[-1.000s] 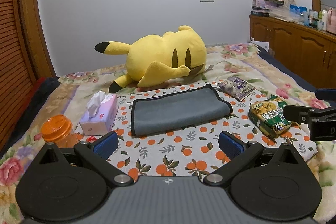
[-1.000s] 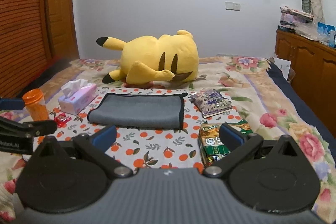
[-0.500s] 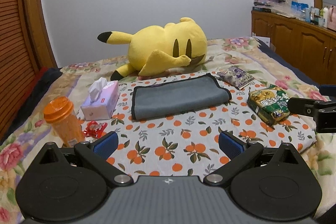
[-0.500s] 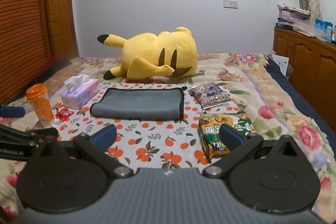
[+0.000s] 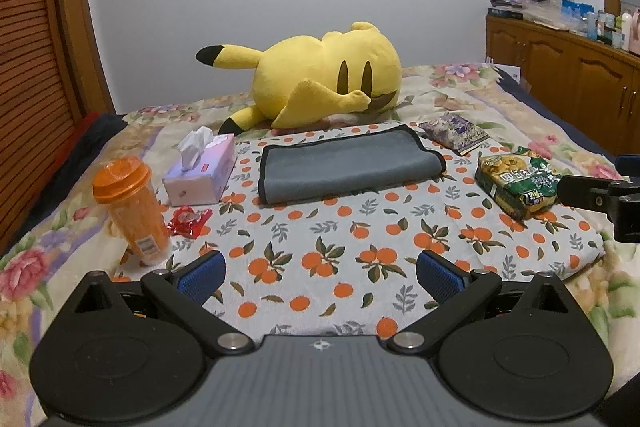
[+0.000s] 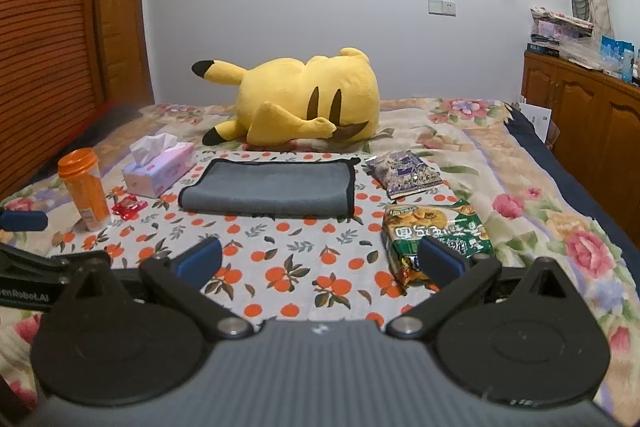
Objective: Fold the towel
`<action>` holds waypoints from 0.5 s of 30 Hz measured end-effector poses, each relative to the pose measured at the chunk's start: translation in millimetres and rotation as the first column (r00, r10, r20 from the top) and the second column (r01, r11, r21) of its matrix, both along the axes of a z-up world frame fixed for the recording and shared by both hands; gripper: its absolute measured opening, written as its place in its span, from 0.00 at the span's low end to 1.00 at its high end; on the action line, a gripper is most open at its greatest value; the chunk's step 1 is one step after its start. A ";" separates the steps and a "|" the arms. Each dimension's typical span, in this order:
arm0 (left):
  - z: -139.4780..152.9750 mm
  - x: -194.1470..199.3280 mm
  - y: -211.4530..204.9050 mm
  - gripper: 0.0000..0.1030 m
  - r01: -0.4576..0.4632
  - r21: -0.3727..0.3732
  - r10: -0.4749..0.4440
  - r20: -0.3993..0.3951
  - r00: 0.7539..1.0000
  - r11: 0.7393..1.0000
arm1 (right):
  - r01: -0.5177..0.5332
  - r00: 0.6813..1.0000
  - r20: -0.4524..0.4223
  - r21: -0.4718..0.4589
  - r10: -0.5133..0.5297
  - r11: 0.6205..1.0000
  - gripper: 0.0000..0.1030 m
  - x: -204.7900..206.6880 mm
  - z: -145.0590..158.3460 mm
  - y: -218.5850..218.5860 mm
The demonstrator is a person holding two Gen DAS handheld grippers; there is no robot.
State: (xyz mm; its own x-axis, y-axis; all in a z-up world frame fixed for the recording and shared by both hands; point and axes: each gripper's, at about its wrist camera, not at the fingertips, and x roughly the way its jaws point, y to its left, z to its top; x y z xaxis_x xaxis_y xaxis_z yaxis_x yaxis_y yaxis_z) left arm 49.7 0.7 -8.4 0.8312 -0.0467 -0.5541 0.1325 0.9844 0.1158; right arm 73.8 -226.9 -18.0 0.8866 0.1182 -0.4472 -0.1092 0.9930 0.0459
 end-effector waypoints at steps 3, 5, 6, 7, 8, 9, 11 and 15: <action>-2.9 -3.1 1.6 1.00 -0.006 -0.001 0.006 -0.003 1.000 1.000 | 0.000 1.000 0.000 0.002 0.000 1.000 1.00 -2.7 -0.8 1.1; -4.6 -5.0 2.6 1.00 -0.010 -0.004 0.010 -0.005 1.000 1.000 | -0.001 1.000 0.000 0.002 0.001 1.000 1.00 -4.7 -1.5 2.0; -5.5 -6.1 3.6 1.00 -0.013 -0.008 0.013 -0.007 1.000 1.000 | -0.001 1.000 0.000 0.002 0.001 1.000 1.00 -5.3 -2.2 2.1; -6.4 -7.1 4.4 1.00 -0.016 -0.012 0.016 -0.008 1.000 1.000 | -0.002 1.000 0.000 0.003 0.002 1.000 1.00 -6.0 -2.8 2.1; -7.6 -8.1 5.2 1.00 -0.019 -0.016 0.019 -0.011 1.000 1.000 | 0.000 1.000 -0.001 0.005 0.000 1.000 1.00 -6.4 -3.9 2.4; -8.8 -8.8 5.8 1.00 -0.020 -0.017 0.020 -0.013 1.000 1.000 | 0.000 1.000 -0.003 0.006 0.000 1.000 1.00 -6.6 -4.9 2.3; -11.3 -10.2 6.4 1.00 -0.024 -0.015 0.024 -0.015 1.000 1.000 | 0.001 1.000 -0.006 0.006 -0.001 1.000 1.00 -6.8 -6.7 2.7; -15.5 -12.3 7.7 1.00 -0.028 -0.014 0.028 -0.023 0.999 1.000 | -0.001 1.000 -0.008 0.003 0.001 1.000 1.00 -7.8 -8.3 2.6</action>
